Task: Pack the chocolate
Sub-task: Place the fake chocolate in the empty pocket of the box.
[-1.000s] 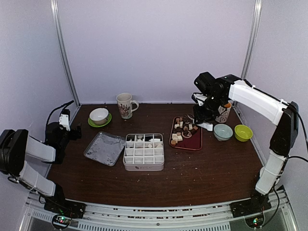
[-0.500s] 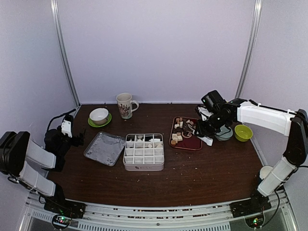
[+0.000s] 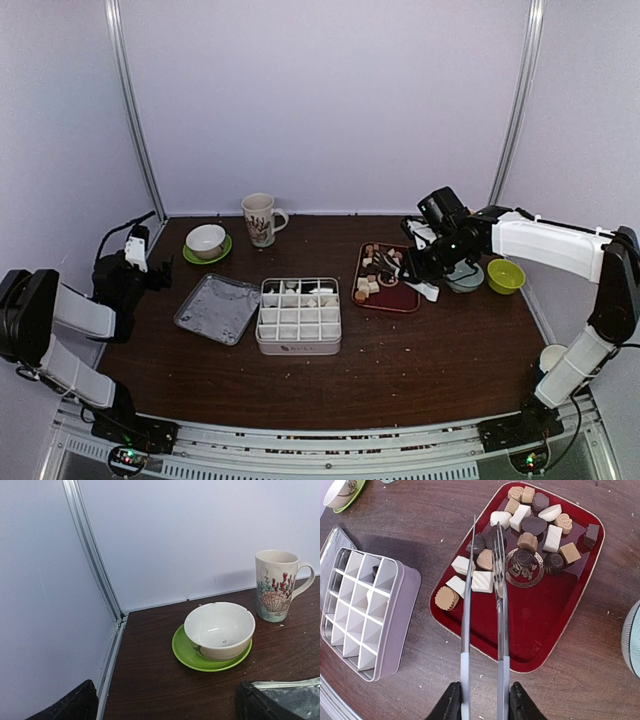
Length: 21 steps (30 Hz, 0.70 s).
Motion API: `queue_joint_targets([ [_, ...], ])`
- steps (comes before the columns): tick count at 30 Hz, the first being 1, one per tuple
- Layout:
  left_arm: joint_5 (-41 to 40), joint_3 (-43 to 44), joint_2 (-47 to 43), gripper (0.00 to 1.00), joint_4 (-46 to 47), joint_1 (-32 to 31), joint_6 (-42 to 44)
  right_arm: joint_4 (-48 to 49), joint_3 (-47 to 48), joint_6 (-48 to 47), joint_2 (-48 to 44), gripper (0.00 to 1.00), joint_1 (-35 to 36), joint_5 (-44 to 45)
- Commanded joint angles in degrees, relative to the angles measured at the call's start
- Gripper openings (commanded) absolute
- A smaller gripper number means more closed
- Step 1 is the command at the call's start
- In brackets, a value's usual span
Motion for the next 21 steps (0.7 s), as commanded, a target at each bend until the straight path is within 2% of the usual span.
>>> queue_joint_targets([
  [1, -3.0, 1.2, 0.2, 0.98, -1.0, 0.4, -1.3, -0.8, 2.4, -2.0, 2.0, 0.32, 0.4, 0.5],
  [9, -2.9, 1.3, 0.2, 0.98, -1.2, 0.4, -1.3, -2.5, 3.3, -4.6, 5.2, 0.35, 0.7, 0.9],
  [13, -2.9, 1.3, 0.2, 0.98, -1.3, 0.4, -1.3, -2.5, 1.2, -5.0, 4.1, 0.36, 1.0, 2.8],
  [21, -2.9, 1.3, 0.2, 0.98, -1.2, 0.4, -1.4, -1.6, 0.1, -5.1, 4.4, 0.39, 2.5, 1.2],
])
